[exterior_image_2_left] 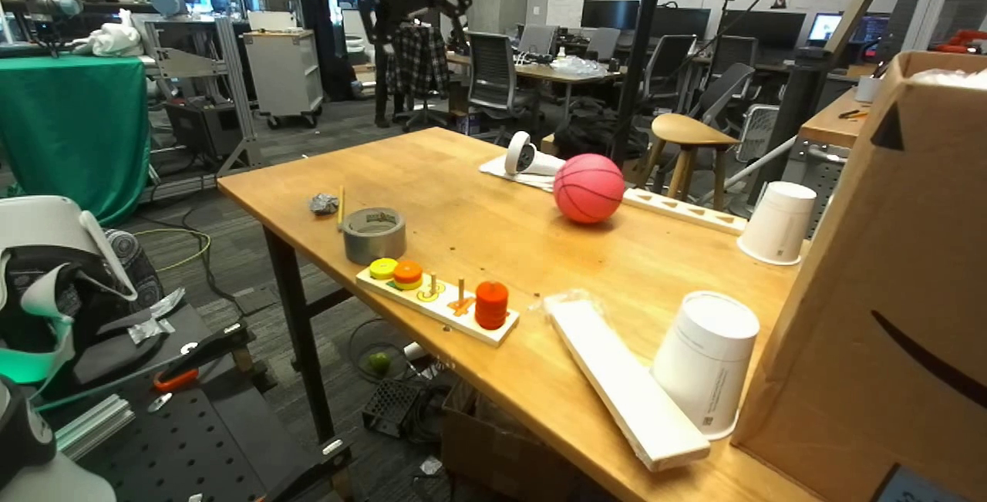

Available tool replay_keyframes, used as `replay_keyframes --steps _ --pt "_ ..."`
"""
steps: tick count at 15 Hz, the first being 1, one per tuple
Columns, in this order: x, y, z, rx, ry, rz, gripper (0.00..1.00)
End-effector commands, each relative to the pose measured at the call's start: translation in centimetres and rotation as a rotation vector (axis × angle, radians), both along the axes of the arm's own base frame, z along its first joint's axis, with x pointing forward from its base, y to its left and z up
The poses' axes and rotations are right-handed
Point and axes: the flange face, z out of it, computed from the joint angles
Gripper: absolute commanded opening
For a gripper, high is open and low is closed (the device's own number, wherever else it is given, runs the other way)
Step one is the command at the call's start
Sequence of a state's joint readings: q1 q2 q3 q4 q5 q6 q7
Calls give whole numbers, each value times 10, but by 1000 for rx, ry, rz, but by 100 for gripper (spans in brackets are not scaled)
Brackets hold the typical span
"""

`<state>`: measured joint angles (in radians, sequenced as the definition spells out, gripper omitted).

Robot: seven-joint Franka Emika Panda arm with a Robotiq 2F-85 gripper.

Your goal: Push the ball to the right side of the table

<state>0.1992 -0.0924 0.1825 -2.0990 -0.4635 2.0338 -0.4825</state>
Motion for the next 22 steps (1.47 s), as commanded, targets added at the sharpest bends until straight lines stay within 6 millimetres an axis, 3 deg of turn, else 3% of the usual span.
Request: replay_keyframes --steps 1,6,11,17,22 --pt "-38 42 12 132 -8 99 100" --pt "-41 77 7 240 29 184 100" --pt "-19 75 -7 270 73 207 100" --pt "49 46 -36 288 124 154 100" --pt "110 -6 -75 262 171 32 100"
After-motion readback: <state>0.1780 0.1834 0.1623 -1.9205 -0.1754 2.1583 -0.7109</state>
